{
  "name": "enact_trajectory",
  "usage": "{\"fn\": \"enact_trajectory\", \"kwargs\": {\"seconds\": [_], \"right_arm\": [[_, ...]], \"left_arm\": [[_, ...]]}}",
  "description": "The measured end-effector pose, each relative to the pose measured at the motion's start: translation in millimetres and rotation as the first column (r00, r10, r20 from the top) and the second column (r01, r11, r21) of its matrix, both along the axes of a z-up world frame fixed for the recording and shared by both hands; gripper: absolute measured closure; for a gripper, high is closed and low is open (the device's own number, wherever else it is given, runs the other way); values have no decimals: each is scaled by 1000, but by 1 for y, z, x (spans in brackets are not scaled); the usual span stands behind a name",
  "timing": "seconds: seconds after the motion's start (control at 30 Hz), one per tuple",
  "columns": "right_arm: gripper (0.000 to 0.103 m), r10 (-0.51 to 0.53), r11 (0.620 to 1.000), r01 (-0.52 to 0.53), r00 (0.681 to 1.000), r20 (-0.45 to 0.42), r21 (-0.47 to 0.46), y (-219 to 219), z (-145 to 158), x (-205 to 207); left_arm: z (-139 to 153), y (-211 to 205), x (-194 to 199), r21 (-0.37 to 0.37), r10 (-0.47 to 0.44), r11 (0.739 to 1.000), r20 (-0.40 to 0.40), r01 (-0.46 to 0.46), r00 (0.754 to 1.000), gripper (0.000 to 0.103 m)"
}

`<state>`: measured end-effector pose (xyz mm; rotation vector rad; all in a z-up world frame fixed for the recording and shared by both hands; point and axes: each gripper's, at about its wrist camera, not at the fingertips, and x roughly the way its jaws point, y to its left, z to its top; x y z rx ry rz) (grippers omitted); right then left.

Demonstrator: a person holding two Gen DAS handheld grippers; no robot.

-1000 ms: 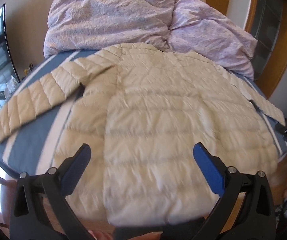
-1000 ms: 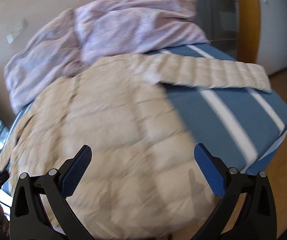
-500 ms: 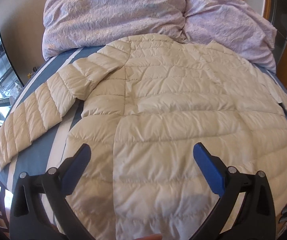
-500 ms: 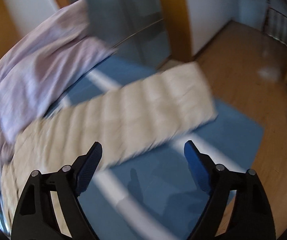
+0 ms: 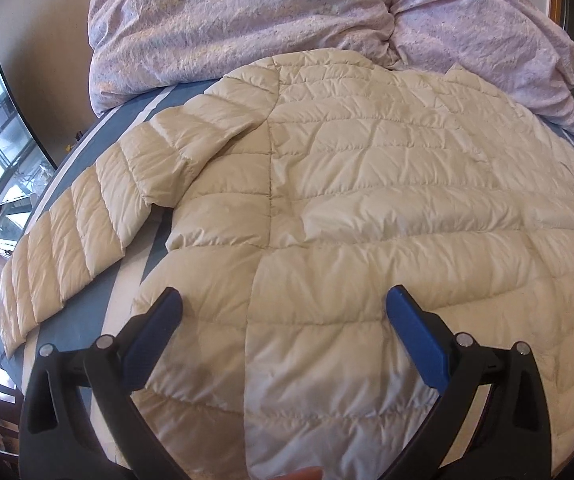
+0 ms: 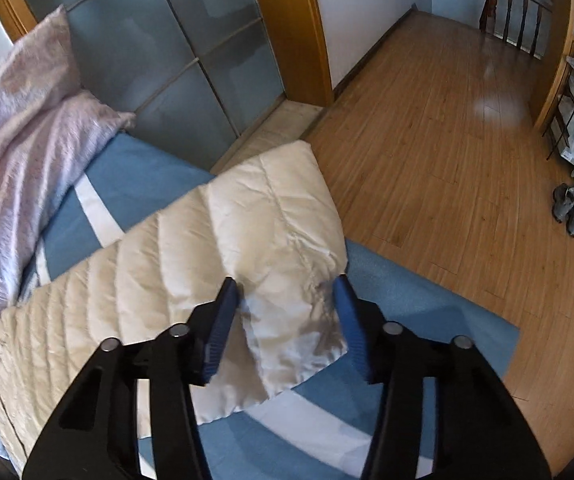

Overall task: Fold large clothes
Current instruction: 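Reach the right gripper to the jacket sleeve cuff and close on it, then lift the sleeve with the right gripper and fold it across the jacket body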

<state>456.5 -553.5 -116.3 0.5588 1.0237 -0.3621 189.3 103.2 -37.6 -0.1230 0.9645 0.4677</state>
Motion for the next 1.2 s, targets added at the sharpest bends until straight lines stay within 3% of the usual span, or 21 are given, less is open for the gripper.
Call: {"fn": "enact_trajectory", "kwargs": {"seconds": [0.17, 0.33, 0.4, 0.7, 0.9, 1.2], "right_arm": [[66, 34, 996, -36, 999, -26, -80, 6, 0, 7], [91, 61, 991, -65, 998, -31, -120, 13, 1, 7], [95, 71, 988, -75, 997, -35, -131, 16, 2, 7], [97, 95, 965, -92, 996, 0, -244, 36, 24, 2], [97, 173, 950, -152, 983, 53, -274, 65, 48, 5], [97, 362, 912, -321, 923, 131, -257, 151, 81, 12]], "left_arm": [[-5, -3, 3, 27, 0, 1000, -15, 0, 1000, 2], [-11, -4, 4, 35, 2, 999, -29, -1, 1000, 2], [-13, -5, 5, 39, 1, 999, -34, 0, 999, 2], [-21, -4, 6, 33, -8, 999, -51, 9, 999, 2], [-24, -3, 5, 19, -14, 1000, -47, 15, 999, 2], [-25, 0, 1, -12, -21, 1000, -32, 21, 999, 2]]}}
